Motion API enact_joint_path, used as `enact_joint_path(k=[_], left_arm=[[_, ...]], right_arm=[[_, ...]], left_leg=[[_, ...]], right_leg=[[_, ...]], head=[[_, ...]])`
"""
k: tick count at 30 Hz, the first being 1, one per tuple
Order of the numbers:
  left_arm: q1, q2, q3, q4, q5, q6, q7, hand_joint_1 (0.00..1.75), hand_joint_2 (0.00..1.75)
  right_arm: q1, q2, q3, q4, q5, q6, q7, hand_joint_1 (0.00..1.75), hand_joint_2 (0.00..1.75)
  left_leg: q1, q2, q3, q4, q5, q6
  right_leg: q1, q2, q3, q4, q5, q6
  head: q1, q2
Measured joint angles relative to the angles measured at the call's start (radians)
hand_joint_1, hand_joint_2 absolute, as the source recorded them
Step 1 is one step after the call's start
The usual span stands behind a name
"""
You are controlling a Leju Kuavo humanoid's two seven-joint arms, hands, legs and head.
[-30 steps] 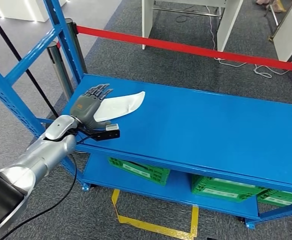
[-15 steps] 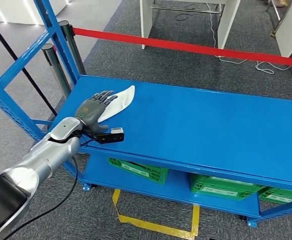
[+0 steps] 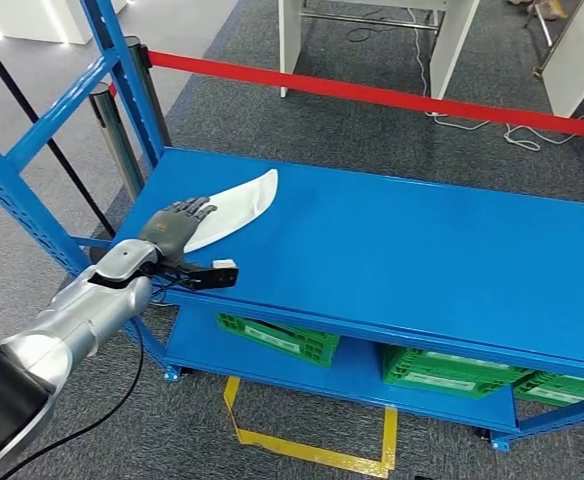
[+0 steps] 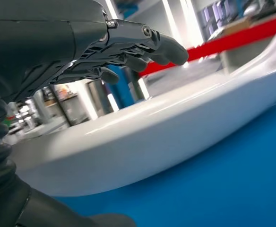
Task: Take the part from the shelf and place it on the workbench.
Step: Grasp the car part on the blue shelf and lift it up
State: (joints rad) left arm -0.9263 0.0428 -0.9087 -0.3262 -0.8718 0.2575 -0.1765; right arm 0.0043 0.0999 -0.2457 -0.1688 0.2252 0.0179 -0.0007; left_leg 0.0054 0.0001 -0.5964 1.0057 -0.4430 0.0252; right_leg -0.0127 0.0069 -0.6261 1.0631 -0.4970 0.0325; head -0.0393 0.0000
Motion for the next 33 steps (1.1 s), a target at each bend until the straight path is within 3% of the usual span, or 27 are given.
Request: enact_joint_path(k=[3,4,5,7,9,10,12,14,16,18,19,20,21,23,25,28,30,31,33], left_arm=[[-0.004,-0.011,-0.004,0.004,-0.006,-0.068,0.071,0.0,1.75],[-0.005,-0.016,-0.005,0.005,-0.006,-0.09,0.097,0.0,1.75],[-0.008,-0.022,-0.005,0.006,-0.006,-0.108,0.122,0.0,1.75],[-0.015,-0.033,-0.006,0.007,-0.008,-0.142,0.17,0.0,1.75],[-0.023,-0.042,-0.006,0.009,-0.014,-0.166,0.216,0.0,1.75],[-0.026,-0.046,-0.007,0.011,-0.017,-0.175,0.237,0.0,1.75],[-0.029,-0.054,-0.008,0.013,-0.023,-0.187,0.276,0.03,1.75],[-0.03,-0.061,-0.008,0.014,-0.029,-0.191,0.313,0.9,1.75],[-0.03,-0.066,-0.008,0.016,-0.035,-0.183,0.348,1.75,1.75],[-0.028,-0.07,-0.009,0.02,-0.037,-0.173,0.37,1.75,1.75],[-0.026,-0.071,-0.009,0.022,-0.037,-0.169,0.373,1.75,1.75],[-0.024,-0.071,-0.008,0.024,-0.037,-0.164,0.373,1.75,1.75],[-0.023,-0.071,-0.008,0.026,-0.037,-0.157,0.372,1.75,1.75],[-0.024,-0.071,-0.006,0.029,-0.037,-0.134,0.368,1.75,1.75],[-0.027,-0.072,-0.004,0.03,-0.037,-0.11,0.365,1.75,1.75],[-0.026,-0.074,-0.003,0.031,-0.04,-0.086,0.364,1.75,1.75],[-0.029,-0.075,0.0,0.032,-0.045,-0.073,0.366,1.75,1.75],[-0.032,-0.077,0.002,0.032,-0.047,-0.068,0.369,1.75,1.75],[-0.034,-0.079,0.006,0.033,-0.052,-0.064,0.373,1.75,1.75]], right_arm=[[0.0,0.0,0.0,0.0,-0.005,-0.006,0.006,0.0,0.0],[0.0,0.0,0.0,0.0,-0.007,-0.008,0.01,0.0,0.0],[0.0,0.0,0.0,0.0,-0.009,-0.009,0.014,0.0,0.0],[-0.001,0.0,0.0,0.0,-0.012,-0.014,0.022,0.0,0.0],[-0.003,0.002,0.0,0.0,-0.016,-0.02,0.028,0.0,0.0],[-0.004,0.003,0.0,0.0,-0.018,-0.022,0.031,0.0,0.0],[-0.004,0.007,0.0,0.0,-0.021,-0.028,0.036,0.0,0.0],[-0.003,0.008,-0.001,0.0,-0.023,-0.035,0.04,0.0,0.0],[-0.005,0.011,-0.001,0.0,-0.025,-0.04,0.041,0.0,0.0],[-0.005,0.013,-0.001,0.0,-0.025,-0.041,0.041,0.0,0.0],[-0.005,0.014,-0.001,0.0,-0.025,-0.042,0.041,0.0,0.0],[-0.004,0.015,-0.001,0.0,-0.025,-0.043,0.041,0.0,0.0],[-0.004,0.015,-0.001,0.0,-0.026,-0.043,0.041,0.0,0.0],[-0.005,0.016,-0.001,0.0,-0.026,-0.044,0.041,0.0,0.0],[-0.006,0.018,-0.002,0.0,-0.026,-0.044,0.041,0.0,0.0],[-0.005,0.019,-0.002,0.0,-0.027,-0.044,0.041,0.0,0.0],[-0.004,0.019,-0.002,0.0,-0.028,-0.045,0.041,0.0,0.0],[-0.004,0.019,-0.002,0.0,-0.028,-0.045,0.041,0.0,0.0],[-0.004,0.019,-0.002,0.0,-0.028,-0.046,0.04,0.0,0.0]], left_leg=[[-0.001,0.001,0.0,-0.001,0.001,0.008],[-0.002,0.0,0.0,-0.001,0.001,0.009],[-0.002,0.0,0.002,-0.001,0.0,0.009],[-0.002,-0.001,0.006,0.001,-0.002,0.007],[-0.005,-0.001,0.005,0.006,-0.005,-0.001],[-0.008,-0.001,0.004,0.009,-0.006,-0.005],[-0.009,-0.002,0.001,0.01,-0.005,-0.013],[-0.007,-0.002,-0.002,0.022,-0.019,-0.022],[-0.005,-0.002,-0.032,0.099,-0.069,-0.032],[-0.003,-0.002,-0.088,0.231,-0.128,-0.04],[-0.002,-0.002,-0.11,0.28,-0.142,-0.042],[-0.002,-0.002,-0.118,0.297,-0.137,-0.042],[-0.001,-0.002,-0.11,0.276,-0.113,-0.041],[-0.002,-0.002,-0.055,0.149,-0.041,-0.033],[-0.005,-0.003,-0.008,0.04,-0.005,-0.024],[-0.007,-0.002,0.0,0.009,-0.008,-0.013],[-0.003,-0.001,0.003,0.0,-0.003,-0.002],[-0.001,0.0,0.005,-0.003,-0.001,0.003],[-0.002,0.0,0.005,-0.003,0.0,0.008]], right_leg=[[-0.001,-0.001,-0.088,0.19,-0.086,0.007],[-0.001,-0.001,-0.108,0.231,-0.095,0.008],[-0.001,-0.002,-0.109,0.232,-0.083,0.008],[-0.001,-0.005,-0.054,0.121,-0.019,0.007],[0.0,-0.008,0.015,-0.006,0.022,0.002],[0.001,-0.009,0.032,-0.037,0.026,-0.002],[0.002,-0.006,0.036,-0.045,0.025,-0.012],[0.0,-0.006,0.036,-0.046,0.029,-0.023],[-0.004,-0.006,0.037,-0.049,0.032,-0.033],[-0.004,-0.005,0.037,-0.049,0.031,-0.038],[-0.003,-0.004,0.037,-0.048,0.031,-0.038],[-0.003,-0.003,0.037,-0.048,0.031,-0.038],[-0.003,-0.002,0.037,-0.048,0.031,-0.038],[-0.003,0.0,0.039,-0.048,0.03,-0.037],[0.0,0.002,0.035,-0.046,0.03,-0.031],[0.001,0.002,0.027,-0.047,0.031,-0.015],[0.001,0.0,0.012,-0.021,0.01,-0.006],[0.0,0.0,-0.008,0.02,-0.014,-0.002],[0.0,-0.001,-0.069,0.152,-0.075,0.001]], head=[[0.002,0.0],[0.002,0.0],[0.002,0.0],[0.002,0.0],[0.002,0.0],[0.001,0.0],[0.001,0.0],[0.001,0.0],[-0.001,0.0],[-0.002,0.0],[-0.002,0.0],[-0.002,0.0],[-0.002,0.0],[-0.002,0.0],[-0.002,0.0],[-0.001,0.0],[0.001,0.0],[0.003,0.0],[0.007,0.0]])
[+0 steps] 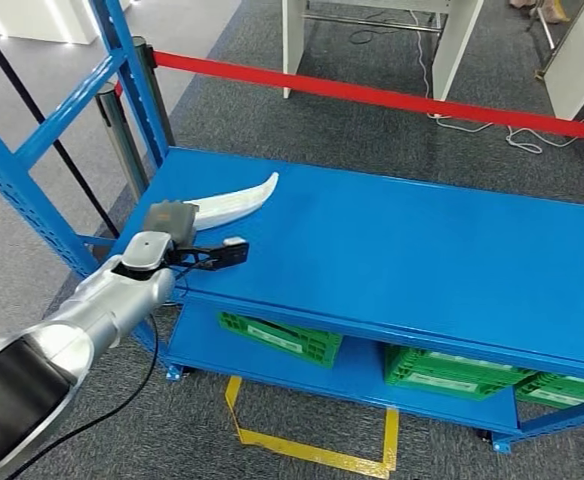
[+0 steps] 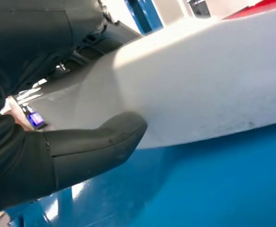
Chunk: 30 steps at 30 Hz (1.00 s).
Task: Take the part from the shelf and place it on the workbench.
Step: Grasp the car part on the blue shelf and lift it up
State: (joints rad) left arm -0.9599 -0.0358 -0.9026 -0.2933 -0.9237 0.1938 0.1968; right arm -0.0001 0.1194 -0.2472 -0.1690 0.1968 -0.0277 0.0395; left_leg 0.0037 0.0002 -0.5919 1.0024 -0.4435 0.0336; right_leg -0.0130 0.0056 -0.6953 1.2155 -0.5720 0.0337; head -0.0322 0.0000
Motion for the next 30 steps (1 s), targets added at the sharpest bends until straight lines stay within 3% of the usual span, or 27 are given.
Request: enact_joint_path(k=[1,2,3,5,7,10,12,13,16,17,18,19,21,22,24,27,28,30], left_arm=[[0.003,-0.001,0.0,0.0,-0.002,0.0,0.001,1.75,1.75],[0.006,-0.001,0.001,0.0,-0.004,0.0,0.001,1.75,1.75],[0.007,-0.001,0.001,0.001,-0.006,0.0,0.001,1.75,1.75],[0.008,-0.001,0.001,0.001,-0.007,-0.001,0.002,1.75,1.75],[0.007,0.0,0.003,0.001,-0.008,-0.001,0.003,1.75,1.75],[0.007,0.001,0.004,0.002,-0.014,0.015,0.001,1.75,1.75],[0.01,0.005,0.005,0.002,-0.023,0.07,-0.019,1.75,1.75],[0.015,0.009,0.006,0.002,-0.025,0.127,-0.041,1.75,1.75],[0.04,0.025,0.02,0.002,-0.016,0.355,-0.136,1.75,1.75],[0.05,0.03,0.027,0.002,-0.009,0.406,-0.164,1.75,1.75],[0.06,0.036,0.035,0.002,0.0,0.436,-0.191,1.75,1.75],[0.068,0.04,0.045,0.0,0.01,0.457,-0.222,1.75,1.75],[0.085,0.049,0.09,-0.02,0.022,0.483,-0.306,1.75,1.75],[0.095,0.05,0.128,-0.043,0.016,0.491,-0.363,1.75,1.75],[0.125,0.041,0.256,-0.102,-0.014,0.5,-0.531,1.75,1.75],[0.182,-0.012,0.539,-0.195,0.024,0.504,-0.823,1.75,1.75],[0.198,-0.032,0.619,-0.228,0.073,0.505,-0.871,1.75,1.75],[0.228,-0.06,0.715,-0.292,0.188,0.506,-0.897,1.75,1.75]], right_arm=[[0.0,0.0,0.0,0.0,0.0,0.0,0.0,0.0,0.0],[0.001,0.0,0.0,0.0,0.0,-0.001,0.0,0.0,0.0],[0.001,0.0,0.0,0.0,0.0,-0.002,0.0,0.0,0.0],[0.0,0.0,0.0,0.0,0.0,-0.003,0.0,0.0,0.0],[-0.001,0.001,0.0,0.0,0.0,-0.004,0.0,0.0,0.0],[0.0,0.002,0.0,0.0,0.0,-0.004,-0.001,0.0,0.0],[0.001,0.002,0.0,0.0,0.0,-0.004,-0.004,0.0,0.0],[0.001,0.002,0.0,0.0,0.0,-0.005,-0.007,0.0,0.0],[0.001,0.002,-0.001,0.0,-0.001,-0.006,-0.017,0.0,0.0],[0.002,0.001,-0.001,0.0,-0.002,-0.006,-0.019,0.0,0.0],[0.003,0.001,-0.001,0.0,-0.001,-0.007,-0.02,0.0,0.0],[0.003,0.001,-0.001,0.0,-0.001,-0.008,-0.021,0.0,0.0],[0.003,0.001,-0.001,0.0,0.0,-0.012,-0.022,0.0,0.0],[0.003,0.001,-0.001,0.0,0.001,-0.014,-0.022,0.0,0.0],[0.003,0.001,-0.001,0.0,0.002,-0.021,-0.023,0.0,0.0],[0.004,0.002,-0.001,0.0,0.004,-0.033,-0.028,0.0,0.0],[0.002,0.002,-0.001,0.0,0.005,-0.036,-0.031,0.0,0.0],[0.001,0.002,-0.001,0.0,0.008,-0.038,-0.034,0.0,0.0]], left_leg=[[0.0,0.0,0.0,0.0,0.0,0.001],[0.0,0.0,0.001,0.001,-0.001,0.001],[0.0,0.0,0.001,0.001,-0.001,0.0],[0.002,0.0,0.004,0.005,-0.005,-0.004],[-0.002,0.0,0.0,0.013,-0.01,-0.014],[-0.005,-0.001,-0.005,0.017,-0.008,-0.028],[-0.002,-0.001,-0.012,0.035,-0.024,-0.037],[-0.001,-0.001,-0.028,0.072,-0.048,-0.042],[0.002,-0.001,-0.113,0.269,-0.136,-0.054],[0.003,-0.001,-0.131,0.309,-0.144,-0.054],[0.003,-0.001,-0.131,0.306,-0.131,-0.053],[0.003,-0.001,-0.112,0.264,-0.1,-0.049],[-0.001,-0.001,-0.048,0.122,-0.03,-0.037],[-0.003,-0.001,-0.023,0.066,-0.012,-0.032],[-0.008,-0.002,-0.006,0.02,-0.007,-0.025],[-0.004,0.0,-0.005,0.008,-0.002,-0.014],[-0.002,0.003,-0.004,0.003,0.0,-0.009],[0.0,0.009,-0.002,0.001,0.001,-0.004]], right_leg=[[0.0,0.0,-0.029,0.058,-0.018,0.001],[0.0,0.0,-0.044,0.084,-0.017,0.002],[-0.001,-0.001,-0.039,0.069,0.003,0.003],[-0.003,-0.005,0.02,-0.057,0.073,0.004],[-0.004,-0.008,0.078,-0.168,0.106,0.001],[0.0,-0.005,0.092,-0.19,0.106,-0.012],[-0.002,-0.005,0.093,-0.193,0.11,-0.024],[-0.004,-0.005,0.093,-0.194,0.111,-0.03],[-0.004,-0.004,0.094,-0.195,0.11,-0.038],[-0.004,-0.002,0.094,-0.195,0.11,-0.039],[-0.004,0.001,0.095,-0.195,0.11,-0.039],[-0.004,0.004,0.096,-0.195,0.11,-0.039],[-0.002,0.008,0.097,-0.194,0.109,-0.037],[0.0,0.008,0.095,-0.193,0.109,-0.035],[0.002,0.007,0.09,-0.194,0.11,-0.025],[0.001,0.005,0.08,-0.183,0.099,-0.009],[0.001,0.004,0.066,-0.155,0.078,-0.004],[0.001,0.003,0.013,-0.041,0.017,0.002]], head=[[0.001,0.0],[0.001,0.0],[0.001,0.0],[0.002,0.0],[0.003,0.0],[0.002,0.0],[-0.001,0.0],[-0.002,0.0],[-0.006,0.0],[-0.006,0.0],[-0.006,0.0],[-0.006,0.0],[-0.006,0.0],[-0.006,0.0],[-0.005,0.0],[-0.003,0.0],[0.0,0.0],[0.005,0.0]])
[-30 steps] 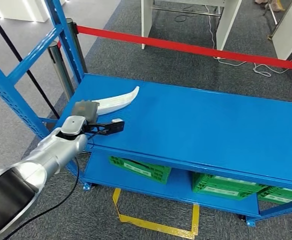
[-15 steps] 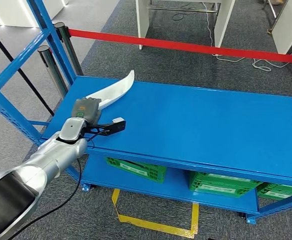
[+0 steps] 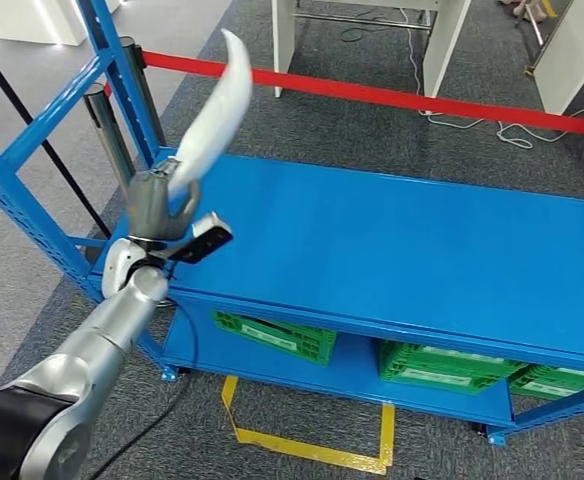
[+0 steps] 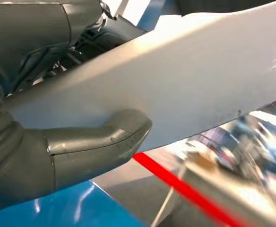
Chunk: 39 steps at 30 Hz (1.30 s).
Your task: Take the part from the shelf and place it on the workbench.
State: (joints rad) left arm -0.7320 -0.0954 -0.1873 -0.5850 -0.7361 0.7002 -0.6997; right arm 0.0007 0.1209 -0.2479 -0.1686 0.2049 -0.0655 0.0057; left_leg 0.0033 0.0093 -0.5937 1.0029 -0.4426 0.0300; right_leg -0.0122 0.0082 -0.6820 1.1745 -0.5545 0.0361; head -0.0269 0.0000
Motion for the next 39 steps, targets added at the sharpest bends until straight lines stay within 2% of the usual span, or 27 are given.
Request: enact_joint_path(k=[1,2,3,4,6,8,12,14,16,17,18,19,21,23,26,27,28,29,31,32,33,34,35,36,37,38,39], left_arm=[[0.019,-0.007,0.018,-0.033,0.068,0.0,0.0,1.75,1.75],[0.045,-0.007,0.019,-0.074,0.141,0.0,0.0,1.75,1.75],[0.078,-0.005,0.011,-0.132,0.214,0.0,0.0,1.75,1.75],[0.113,-0.001,-0.001,-0.204,0.267,0.001,0.0,1.75,1.75],[0.176,0.006,-0.024,-0.361,0.289,0.002,-0.002,1.75,1.75],[0.219,0.016,-0.037,-0.488,0.256,0.002,-0.003,1.75,1.75],[0.283,0.037,-0.051,-0.655,0.232,0.002,-0.003,1.75,1.75],[0.3,0.047,-0.055,-0.707,0.234,0.002,-0.003,1.75,1.75],[0.322,0.064,-0.069,-0.75,0.258,0.002,-0.003,1.75,1.75],[0.34,0.078,-0.082,-0.772,0.282,0.002,-0.003,1.75,1.75],[0.36,0.094,-0.099,-0.795,0.309,0.002,-0.003,1.75,1.75],[0.38,0.109,-0.117,-0.82,0.339,0.001,-0.003,1.75,1.75],[0.41,0.138,-0.149,-0.876,0.39,0.001,-0.003,1.75,1.75],[0.425,0.156,-0.178,-0.925,0.392,0.0,-0.003,1.75,1.75],[0.454,0.162,-0.199,-0.972,0.325,-0.001,-0.003,1.75,1.75],[0.465,0.162,-0.203,-0.984,0.314,-0.001,-0.003,1.75,1.75],[0.472,0.162,-0.206,-0.994,0.315,-0.001,-0.003,1.75,1.75],[0.478,0.161,-0.208,-1.003,0.32,-0.001,-0.003,1.75,1.75],[0.491,0.161,-0.21,-1.017,0.336,-0.001,-0.003,1.75,1.75],[0.498,0.161,-0.211,-1.022,0.344,-0.001,-0.003,1.75,1.75],[0.504,0.161,-0.212,-1.025,0.349,-0.001,-0.003,1.75,1.75],[0.508,0.161,-0.213,-1.028,0.352,-0.001,-0.003,1.75,1.75],[0.512,0.161,-0.213,-1.031,0.353,-0.001,-0.003,1.75,1.75],[0.515,0.161,-0.213,-1.034,0.354,-0.001,-0.003,1.75,1.75],[0.517,0.161,-0.213,-1.038,0.354,-0.001,-0.003,1.75,1.75],[0.517,0.161,-0.213,-1.041,0.356,-0.001,-0.003,1.75,1.75],[0.518,0.161,-0.214,-1.044,0.357,-0.001,-0.003,1.75,1.75]], right_arm=[[0.001,0.0,0.0,0.0,0.002,-0.002,-0.001,0.0,0.0],[0.002,0.0,0.0,0.0,0.004,-0.007,-0.005,0.0,0.0],[0.004,0.0,0.001,0.0,0.008,-0.017,-0.013,0.0,0.0],[0.005,0.0,0.001,-0.001,0.011,-0.033,-0.026,0.0,0.0],[0.005,0.0,0.002,-0.003,0.015,-0.075,-0.064,0.0,0.0],[0.002,0.0,0.002,-0.006,0.014,-0.115,-0.096,0.0,0.0],[0.005,0.0,0.001,-0.015,0.011,-0.152,-0.119,0.0,0.0],[0.005,0.001,0.001,-0.018,0.01,-0.163,-0.128,0.0,0.0],[0.004,0.003,0.001,-0.023,0.006,-0.194,-0.162,0.0,0.0],[0.004,0.004,0.001,-0.026,0.005,-0.213,-0.19,0.0,0.0],[0.003,0.005,0.001,-0.03,0.008,-0.228,-0.22,0.0,0.0],[0.001,0.005,0.002,-0.032,0.015,-0.237,-0.247,0.0,0.0],[-0.007,0.005,0.01,-0.037,0.047,-0.238,-0.273,0.0,0.0],[-0.019,0.005,0.028,-0.04,0.083,-0.238,-0.269,0.0,0.0],[-0.033,0.005,0.058,-0.042,0.112,-0.237,-0.244,0.0,0.0],[-0.033,0.003,0.066,-0.042,0.117,-0.237,-0.236,0.0,0.0],[-0.032,0.0,0.072,-0.042,0.121,-0.236,-0.229,0.0,0.0],[-0.03,-0.003,0.079,-0.042,0.125,-0.236,-0.222,0.0,0.0],[-0.028,-0.011,0.09,-0.042,0.13,-0.237,-0.21,0.0,0.0],[-0.026,-0.014,0.094,-0.042,0.13,-0.238,-0.206,0.0,0.0],[-0.025,-0.017,0.097,-0.042,0.131,-0.238,-0.204,0.0,0.0],[-0.023,-0.02,0.099,-0.042,0.131,-0.238,-0.202,0.0,0.0],[-0.022,-0.022,0.102,-0.042,0.132,-0.238,-0.202,0.0,0.0],[-0.022,-0.024,0.104,-0.042,0.132,-0.238,-0.201,0.0,0.0],[-0.024,-0.026,0.107,-0.042,0.133,-0.238,-0.201,0.0,0.0],[-0.025,-0.027,0.109,-0.042,0.133,-0.239,-0.201,0.0,0.0],[-0.026,-0.028,0.11,-0.042,0.133,-0.239,-0.2,0.0,0.0]], left_leg=[[0.0,0.003,0.0,0.0,0.0,0.001],[-0.001,0.005,0.0,0.001,-0.001,0.002],[0.0,0.005,0.0,0.001,-0.001,0.002],[0.001,0.005,0.0,0.003,-0.003,0.001],[0.002,0.0,0.0,0.01,-0.008,-0.004],[0.0,-0.004,-0.003,0.019,-0.013,-0.013],[0.001,-0.006,-0.007,0.029,-0.022,-0.032],[0.003,-0.006,-0.032,0.096,-0.07,-0.043],[0.004,-0.006,-0.082,0.228,-0.142,-0.05],[0.004,-0.006,-0.102,0.283,-0.164,-0.051],[0.004,-0.006,-0.106,0.304,-0.166,-0.05],[0.004,-0.006,-0.093,0.285,-0.149,-0.048],[0.003,-0.007,-0.022,0.151,-0.085,-0.038],[-0.002,-0.008,0.031,0.039,-0.046,-0.028],[-0.007,-0.01,0.034,0.016,-0.035,-0.016],[-0.006,-0.008,0.032,0.012,-0.028,-0.01],[-0.004,-0.006,0.027,0.008,-0.021,-0.002],[-0.003,-0.004,0.02,0.005,-0.012,0.004],[-0.003,-0.002,-0.003,0.005,0.004,0.013],[-0.005,-0.002,-0.016,0.006,0.013,0.014],[-0.006,-0.002,-0.029,0.006,0.022,0.014],[-0.007,-0.002,-0.041,0.007,0.03,0.013],[-0.007,-0.002,-0.052,0.008,0.039,0.011],[-0.008,-0.002,-0.063,0.01,0.047,0.008],[-0.009,-0.002,-0.072,0.012,0.056,0.004],[-0.01,-0.001,-0.078,0.013,0.064,-0.001],[-0.01,-0.001,-0.082,0.013,0.073,-0.007]], right_leg=[[0.0,0.0,-0.03,0.065,-0.026,0.003],[-0.001,-0.001,-0.05,0.109,-0.038,0.006],[-0.002,-0.002,-0.053,0.117,-0.032,0.008],[-0.003,-0.004,-0.036,0.086,-0.007,0.009],[-0.005,-0.007,0.035,-0.048,0.053,0.008],[-0.005,-0.007,0.086,-0.137,0.073,0.002],[-0.004,-0.003,0.096,-0.149,0.071,-0.02],[-0.007,-0.005,0.097,-0.151,0.077,-0.031],[-0.006,-0.006,0.095,-0.151,0.08,-0.037],[-0.006,-0.005,0.095,-0.151,0.081,-0.038],[-0.006,-0.003,0.094,-0.151,0.081,-0.039],[-0.006,0.0,0.093,-0.151,0.082,-0.039],[-0.005,0.004,0.092,-0.15,0.085,-0.037],[-0.001,0.003,0.088,-0.15,0.09,-0.029],[-0.001,0.002,0.082,-0.153,0.101,-0.011],[-0.002,0.002,0.078,-0.15,0.095,-0.005],[-0.003,0.001,0.07,-0.135,0.075,-0.001],[-0.003,0.001,0.054,-0.099,0.041,0.003],[-0.003,-0.001,0.01,0.028,-0.049,0.008],[-0.003,-0.001,-0.007,0.09,-0.079,0.01],[-0.003,-0.001,-0.01,0.125,-0.088,0.011],[-0.003,-0.001,0.005,0.124,-0.077,0.011],[-0.003,-0.001,0.04,0.084,-0.05,0.009],[-0.002,-0.002,0.09,0.016,-0.023,0.006],[-0.001,-0.004,0.146,-0.063,-0.011,0.003],[0.001,-0.005,0.186,-0.126,-0.006,0.0],[0.003,-0.005,0.208,-0.168,-0.01,-0.004]], head=[[0.002,0.0],[0.002,0.0],[0.002,0.0],[0.002,0.0],[0.003,0.0],[0.004,0.0],[0.0,0.0],[-0.004,0.0],[-0.006,0.0],[-0.007,0.0],[-0.007,0.0],[-0.007,0.0],[-0.007,0.0],[-0.006,0.0],[-0.005,0.0],[-0.005,0.0],[-0.004,0.0],[-0.002,0.0],[0.002,0.0],[0.003,0.0],[0.003,0.0],[0.003,0.0],[0.003,0.0],[0.003,0.0],[0.003,0.0],[0.002,0.0],[0.002,0.0]])
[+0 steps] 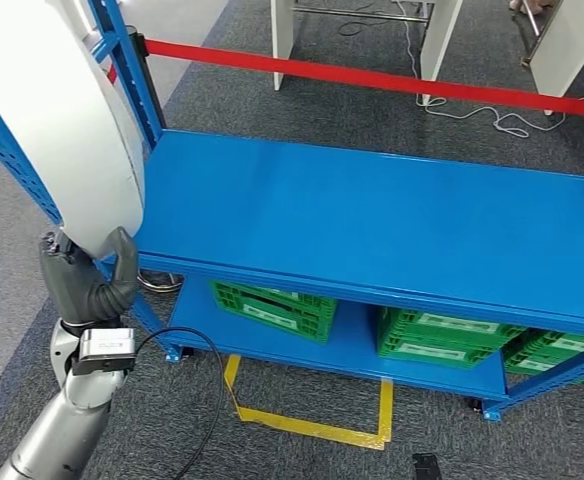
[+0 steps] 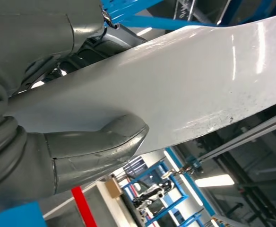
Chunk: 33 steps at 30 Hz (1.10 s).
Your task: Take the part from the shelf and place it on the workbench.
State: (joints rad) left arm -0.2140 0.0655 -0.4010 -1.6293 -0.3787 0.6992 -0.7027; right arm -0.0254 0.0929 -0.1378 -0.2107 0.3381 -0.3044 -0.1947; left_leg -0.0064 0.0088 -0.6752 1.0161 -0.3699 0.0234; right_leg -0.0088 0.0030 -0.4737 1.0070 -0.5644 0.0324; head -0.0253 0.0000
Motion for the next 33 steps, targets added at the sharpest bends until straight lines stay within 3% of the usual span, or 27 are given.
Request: enact_joint_path(k=[2,4,6,8,9,10,11,12,14,15,16,18,19,21,23,24,25,26,28,29,31,33], left_arm=[[0.002,0.0,-0.001,-0.004,-0.002,0.0,0.0,1.75,1.75],[0.009,0.0,0.003,-0.005,-0.012,0.0,0.0,1.75,1.75],[0.019,0.001,0.008,-0.005,-0.018,0.0,0.002,1.75,1.75],[0.031,0.002,0.013,-0.005,-0.014,0.0,0.003,1.75,1.75],[0.037,0.004,0.016,-0.005,-0.008,0.0,0.003,1.75,1.75],[0.043,0.006,0.019,-0.005,0.001,0.0,0.003,1.75,1.75],[0.049,0.009,0.021,-0.005,0.01,0.0,0.003,1.75,1.75],[0.053,0.013,0.022,-0.004,0.017,0.0,0.003,1.75,1.75],[0.058,0.019,0.025,-0.004,0.025,0.0,0.003,1.75,1.75],[0.061,0.022,0.025,-0.003,0.029,0.0,0.003,1.75,1.75],[0.065,0.026,0.025,-0.002,0.037,0.0,0.003,1.75,1.75],[0.077,0.032,0.025,0.004,0.073,0.0,0.003,1.75,1.75],[0.083,0.034,0.026,0.008,0.105,0.0,0.003,1.75,1.75],[0.098,0.029,0.033,0.014,0.175,0.0,0.003,1.75,1.75],[0.114,0.022,0.043,0.018,0.213,0.0,0.004,1.75,1.75],[0.121,0.019,0.045,0.021,0.219,0.0,0.004,1.75,1.75],[0.126,0.017,0.047,0.024,0.222,0.0,0.004,1.75,1.75],[0.131,0.016,0.049,0.026,0.224,0.0,0.004,1.75,1.75],[0.136,0.014,0.052,0.029,0.224,0.0,0.004,1.75,1.75],[0.137,0.014,0.053,0.029,0.224,0.0,0.004,1.75,1.75],[0.138,0.014,0.055,0.029,0.225,0.0,0.004,1.75,1.75],[0.139,0.013,0.057,0.03,0.224,0.0,0.003,1.75,1.75]], right_arm=[[0.002,-0.002,0.001,0.0,-0.001,0.001,0.001,0.0,0.0],[0.004,-0.007,0.001,0.0,-0.002,0.005,-0.001,0.0,0.0],[0.003,-0.014,0.004,0.0,0.004,0.012,-0.006,0.0,0.0],[-0.001,-0.021,0.01,0.0,0.013,0.016,-0.004,0.0,0.0],[-0.003,-0.025,0.013,0.0,0.017,0.017,0.0,0.0,0.0],[-0.006,-0.028,0.016,-0.001,0.021,0.017,0.006,0.0,0.0],[-0.008,-0.031,0.019,-0.001,0.025,0.017,0.011,0.0,0.0],[-0.01,-0.034,0.023,-0.002,0.029,0.017,0.016,0.0,0.0],[-0.016,-0.037,0.031,-0.005,0.035,0.02,0.025,0.0,0.0],[-0.02,-0.039,0.035,-0.006,0.038,0.023,0.03,0.0,0.0],[-0.023,-0.04,0.038,-0.007,0.041,0.027,0.035,0.0,0.0],[-0.028,-0.043,0.041,-0.008,0.042,0.035,0.047,0.0,0.0],[-0.028,-0.044,0.042,-0.008,0.04,0.039,0.053,0.0,0.0],[-0.028,-0.046,0.042,-0.008,0.035,0.04,0.064,0.0,0.0],[-0.028,-0.046,0.042,-0.008,0.031,0.04,0.069,0.0,0.0],[-0.029,-0.046,0.042,-0.008,0.03,0.04,0.07,0.0,0.0],[-0.029,-0.046,0.042,-0.008,0.03,0.04,0.071,0.0,0.0],[-0.03,-0.046,0.042,-0.008,0.03,0.04,0.071,0.0,0.0],[-0.032,-0.047,0.042,-0.009,0.03,0.04,0.072,0.0,0.0],[-0.034,-0.048,0.042,-0.009,0.03,0.04,0.072,0.0,0.0],[-0.039,-0.048,0.043,-0.011,0.03,0.04,0.072,0.0,0.0],[-0.042,-0.049,0.043,-0.013,0.029,0.039,0.072,0.0,0.0]], left_leg=[[0.001,0.001,-0.001,-0.005,0.018,-0.012],[0.005,-0.001,-0.007,0.005,-0.002,-0.026],[0.009,-0.003,-0.024,0.081,-0.096,-0.04],[0.013,-0.003,-0.042,0.21,-0.19,-0.05],[0.015,-0.003,-0.041,0.257,-0.207,-0.052],[0.016,-0.003,-0.028,0.274,-0.201,-0.054],[0.018,-0.003,0.002,0.254,-0.18,-0.053],[0.018,-0.004,0.049,0.199,-0.156,-0.051],[0.016,-0.007,0.148,0.053,-0.146,-0.042],[0.014,-0.009,0.179,0.002,-0.15,-0.037],[0.011,-0.01,0.19,-0.023,-0.156,-0.031],[0.009,-0.008,0.18,-0.032,-0.141,-0.016],[0.009,-0.005,0.172,-0.036,-0.13,-0.007],[0.012,0.0,0.147,-0.042,-0.104,0.007],[0.009,0.0,0.112,-0.041,-0.078,0.013],[0.007,0.0,0.095,-0.04,-0.065,0.013],[0.006,0.001,0.077,-0.039,-0.052,0.012],[0.004,0.0,0.061,-0.036,-0.041,0.011],[0.003,0.0,0.036,-0.03,-0.023,0.007],[0.003,0.0,0.026,-0.026,-0.016,0.004],[0.0,0.001,0.014,-0.02,-0.001,-0.004],[0.0,0.003,0.007,-0.019,0.018,-0.015]], right_leg=[[0.004,0.001,-0.005,-0.016,0.002,-0.009],[0.002,-0.003,-0.019,-0.019,0.021,-0.026],[-0.001,-0.007,-0.035,-0.021,0.044,-0.039],[-0.001,-0.007,-0.057,-0.019,0.068,-0.042],[-0.001,-0.007,-0.071,-0.017,0.08,-0.041],[-0.001,-0.007,-0.088,-0.015,0.091,-0.04],[-0.001,-0.006,-0.104,-0.012,0.101,-0.037],[-0.001,-0.006,-0.119,-0.008,0.11,-0.034],[0.001,-0.006,-0.14,-0.003,0.125,-0.025],[0.002,-0.005,-0.145,-0.002,0.134,-0.019],[0.001,-0.005,-0.148,-0.004,0.143,-0.013],[-0.002,-0.003,-0.153,-0.007,0.156,0.001],[-0.003,-0.003,-0.162,-0.001,0.145,0.006],[-0.005,-0.002,-0.191,0.065,0.069,0.012],[-0.004,-0.003,-0.225,0.197,-0.027,0.016],[-0.004,-0.003,-0.231,0.253,-0.047,0.016],[-0.004,-0.003,-0.224,0.283,-0.044,0.016],[-0.003,-0.003,-0.199,0.275,-0.021,0.014],[-0.002,-0.003,-0.122,0.193,0.032,0.009],[-0.001,-0.004,-0.074,0.129,0.036,0.006],[0.002,-0.003,0.003,0.012,0.011,0.001],[0.006,-0.002,0.028,-0.042,-0.005,-0.008]], head=[[-0.001,0.0],[-0.001,0.0],[-0.005,0.0],[-0.007,0.0],[-0.007,0.0],[-0.007,0.0],[-0.007,0.0],[-0.007,0.0],[-0.007,0.0],[-0.006,0.0],[-0.007,0.0],[-0.009,0.0],[-0.009,0.0],[-0.007,0.0],[-0.005,0.0],[-0.005,0.0],[-0.005,0.0],[-0.005,0.0],[-0.005,0.0],[-0.005,0.0],[-0.006,0.0],[-0.008,0.0]])
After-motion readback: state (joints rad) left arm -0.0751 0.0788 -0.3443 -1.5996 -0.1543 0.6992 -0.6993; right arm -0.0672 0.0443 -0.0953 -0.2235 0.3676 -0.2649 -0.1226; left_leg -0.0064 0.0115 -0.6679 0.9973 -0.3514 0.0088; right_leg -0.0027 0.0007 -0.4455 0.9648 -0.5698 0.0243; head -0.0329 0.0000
